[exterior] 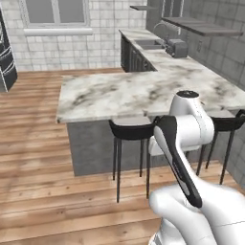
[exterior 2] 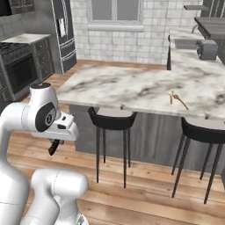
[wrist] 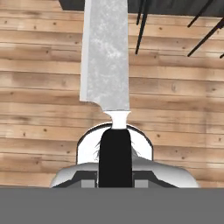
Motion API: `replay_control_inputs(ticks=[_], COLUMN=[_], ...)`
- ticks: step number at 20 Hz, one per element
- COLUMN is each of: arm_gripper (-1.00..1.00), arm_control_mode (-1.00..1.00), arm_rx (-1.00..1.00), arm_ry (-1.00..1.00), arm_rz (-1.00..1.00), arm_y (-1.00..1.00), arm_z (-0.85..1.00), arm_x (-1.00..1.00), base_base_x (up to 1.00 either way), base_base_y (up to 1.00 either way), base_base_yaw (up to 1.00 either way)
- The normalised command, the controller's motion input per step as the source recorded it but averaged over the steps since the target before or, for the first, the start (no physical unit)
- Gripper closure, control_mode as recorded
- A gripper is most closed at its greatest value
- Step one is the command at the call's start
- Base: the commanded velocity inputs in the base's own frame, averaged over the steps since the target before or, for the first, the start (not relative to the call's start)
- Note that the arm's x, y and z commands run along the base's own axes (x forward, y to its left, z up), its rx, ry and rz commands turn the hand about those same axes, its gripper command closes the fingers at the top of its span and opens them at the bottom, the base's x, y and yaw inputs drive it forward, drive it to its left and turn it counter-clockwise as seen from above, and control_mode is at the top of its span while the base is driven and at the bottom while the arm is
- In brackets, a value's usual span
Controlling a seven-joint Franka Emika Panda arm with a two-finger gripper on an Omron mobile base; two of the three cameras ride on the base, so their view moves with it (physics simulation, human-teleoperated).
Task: Pick up the metallic utensils from the counter and place them in the open drawer. Make sure not to pick up any wooden utensils.
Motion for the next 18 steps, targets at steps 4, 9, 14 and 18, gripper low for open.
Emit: replay_control_inputs(ticks=[4, 9, 14, 18], arm_gripper=[1.00, 1.00, 1.00, 1.00], arm_control_mode=[1.00, 1.00, 1.00, 1.00], arm_rx=[0.00, 0.00, 0.00, 0.00], arm_ry=[0.00, 0.00, 0.00, 0.00], arm_rz=[0.00, 0.00, 0.00, 0.00], arm_y=[0.00, 0.00, 0.00, 0.00], arm_z=[0.00, 0.00, 0.00, 0.00], arm_x=[0.00, 0.00, 0.00, 0.00], base_base_x=[0.00, 0.01, 0.04, 0.12], base_base_y=[1.00, 1.00, 1.00, 1.00], base_base_yaw=[0.00, 0.01, -0.01, -0.03])
